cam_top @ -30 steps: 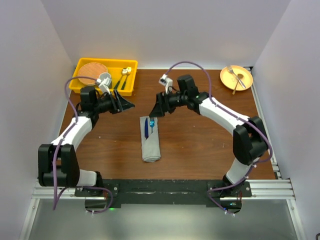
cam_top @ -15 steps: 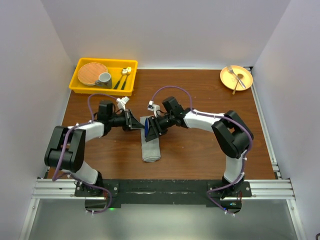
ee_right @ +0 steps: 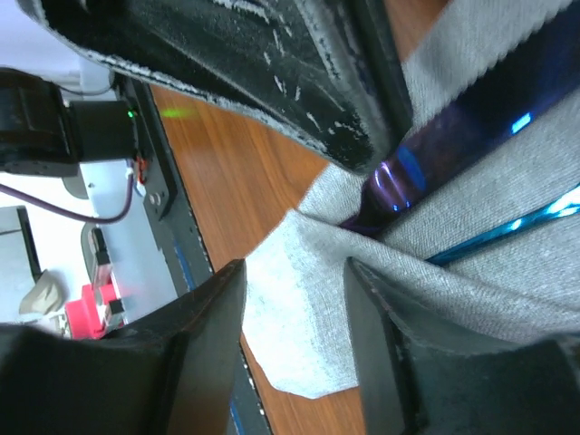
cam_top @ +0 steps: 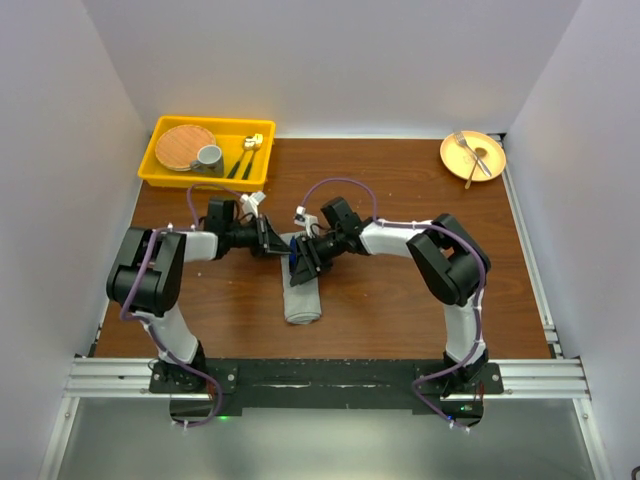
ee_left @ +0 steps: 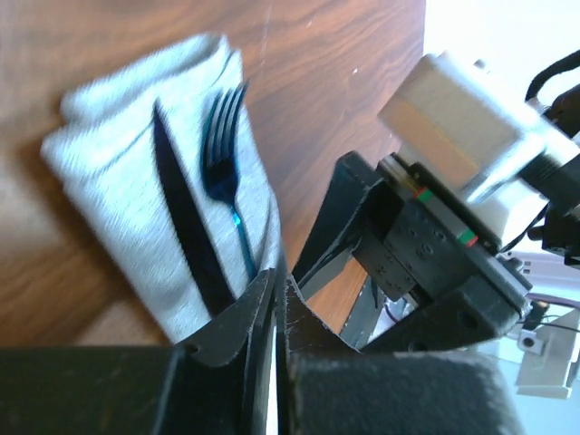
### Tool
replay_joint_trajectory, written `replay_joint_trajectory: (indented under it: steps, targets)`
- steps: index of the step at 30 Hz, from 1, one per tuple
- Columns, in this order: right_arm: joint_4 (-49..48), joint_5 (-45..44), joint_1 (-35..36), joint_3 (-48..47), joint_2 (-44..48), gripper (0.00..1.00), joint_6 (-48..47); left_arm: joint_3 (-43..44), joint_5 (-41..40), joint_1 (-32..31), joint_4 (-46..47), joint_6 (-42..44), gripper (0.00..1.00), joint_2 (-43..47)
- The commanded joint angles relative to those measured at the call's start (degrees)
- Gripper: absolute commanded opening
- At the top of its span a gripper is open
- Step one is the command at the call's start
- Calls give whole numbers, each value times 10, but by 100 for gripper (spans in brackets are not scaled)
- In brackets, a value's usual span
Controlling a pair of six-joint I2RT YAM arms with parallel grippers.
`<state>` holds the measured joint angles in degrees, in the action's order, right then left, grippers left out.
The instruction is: Fold the napkin into a case and place the utensils inside
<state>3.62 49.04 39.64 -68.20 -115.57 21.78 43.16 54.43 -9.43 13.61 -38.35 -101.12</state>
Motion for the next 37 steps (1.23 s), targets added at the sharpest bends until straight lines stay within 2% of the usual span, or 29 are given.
replay_joint_trajectory:
  steps: [1, 4, 5, 7, 10, 11, 12, 14, 15, 18, 20, 22, 26, 28, 31, 37]
  targets:
    - [48, 5, -5, -67, 46, 59, -43, 75, 8, 6, -15, 54, 13, 32]
    - [114, -25, -14, -129, 95, 71, -96, 134, -1, 11, -77, 121, 26, 79]
    - [148, -35, -22, -140, 120, 73, -127, 168, -16, 12, -100, 167, 36, 103]
    - [176, -68, -31, -164, 147, 79, -154, 199, -35, 14, -174, 213, 45, 128]
    - [204, -159, -51, -173, 214, 87, -198, 243, -108, 14, -246, 295, 74, 185]
    - [203, -210, -59, -171, 232, 95, -210, 261, -150, 15, -260, 314, 100, 213]
    - [201, -233, -62, -168, 275, 98, -214, 269, -172, 15, -274, 344, 100, 225]
    - [195, -285, -66, -148, 317, 98, -233, 291, -224, 15, -310, 371, 100, 259]
    - [194, -340, -66, -138, 355, 98, -234, 297, -237, 15, -321, 403, 100, 266]
    - [230, -401, -69, -102, 402, 98, -233, 327, -267, 15, -422, 465, 100, 275]
    - [257, -395, -93, -63, 442, 98, -204, 324, -266, 15, -459, 513, 100, 277]
    - [264, -380, -128, -2, 486, 98, -188, 306, -276, 15, -490, 524, 100, 281]
    - [269, -422, -161, 108, 551, 98, -181, 223, -346, 15, -499, 507, 100, 308]
    - [268, -438, -174, 150, 578, 98, -177, 173, -375, 14, -473, 502, 100, 338]
    - [266, -441, -192, 170, 592, 98, -162, 133, -417, 10, -453, 504, 100, 362]
    - [246, -442, -206, 178, 603, 98, -160, 117, -462, -12, -431, 504, 100, 357]
